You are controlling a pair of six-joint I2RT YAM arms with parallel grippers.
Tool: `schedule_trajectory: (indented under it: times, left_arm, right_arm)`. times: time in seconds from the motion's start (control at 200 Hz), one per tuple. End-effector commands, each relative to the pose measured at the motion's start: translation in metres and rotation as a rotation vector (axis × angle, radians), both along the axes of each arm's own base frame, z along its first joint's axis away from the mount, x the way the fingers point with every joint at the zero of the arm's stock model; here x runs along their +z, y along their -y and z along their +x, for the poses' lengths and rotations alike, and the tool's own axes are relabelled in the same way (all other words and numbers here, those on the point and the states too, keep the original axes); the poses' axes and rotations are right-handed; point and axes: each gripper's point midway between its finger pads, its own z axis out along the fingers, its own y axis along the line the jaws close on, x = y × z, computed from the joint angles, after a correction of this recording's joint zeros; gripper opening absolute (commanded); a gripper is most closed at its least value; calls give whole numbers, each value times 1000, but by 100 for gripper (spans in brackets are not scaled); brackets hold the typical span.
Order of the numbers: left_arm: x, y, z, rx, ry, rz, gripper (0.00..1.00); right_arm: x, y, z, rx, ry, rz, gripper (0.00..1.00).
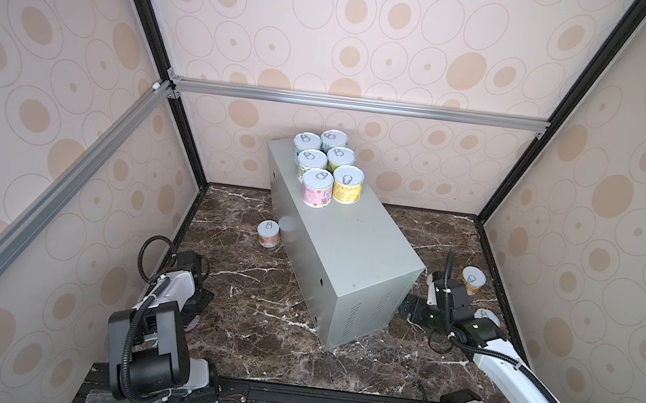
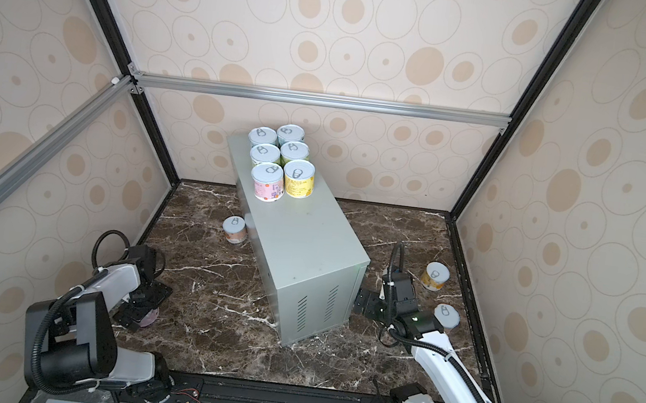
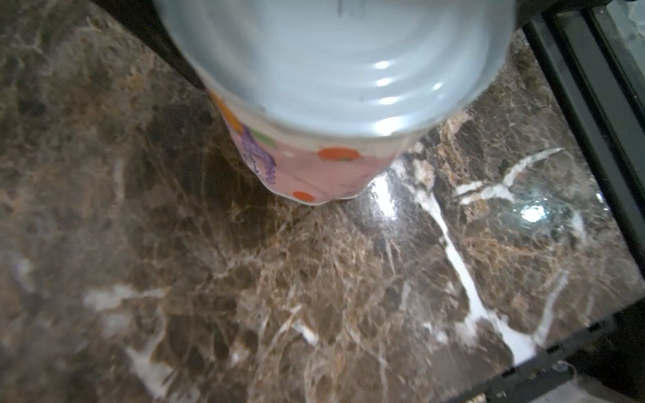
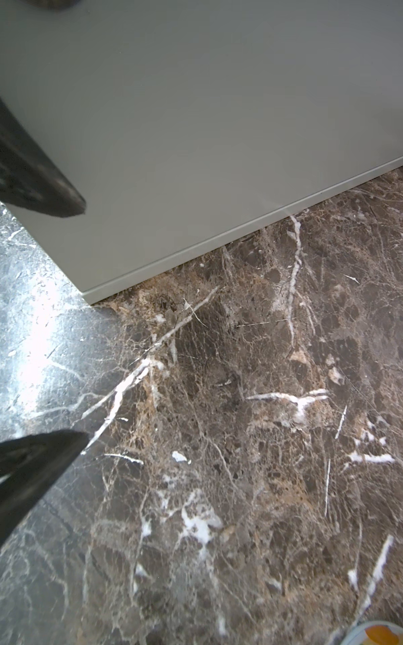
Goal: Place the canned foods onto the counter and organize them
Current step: 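Lift the pink can with the left gripper up toward the box top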
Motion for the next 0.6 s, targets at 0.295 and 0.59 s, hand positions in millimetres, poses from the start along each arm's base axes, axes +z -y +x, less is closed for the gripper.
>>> schedule_trajectory:
  times: [0.295, 0.59]
  left_arm:
    - [4, -11, 4, 31, -14, 32, 82]
    - [21, -17, 7, 12, 49, 91, 59]
  right_arm:
    - [14, 8, -3, -5, 56, -26, 97]
    - [10, -1, 1, 28, 28, -8, 97]
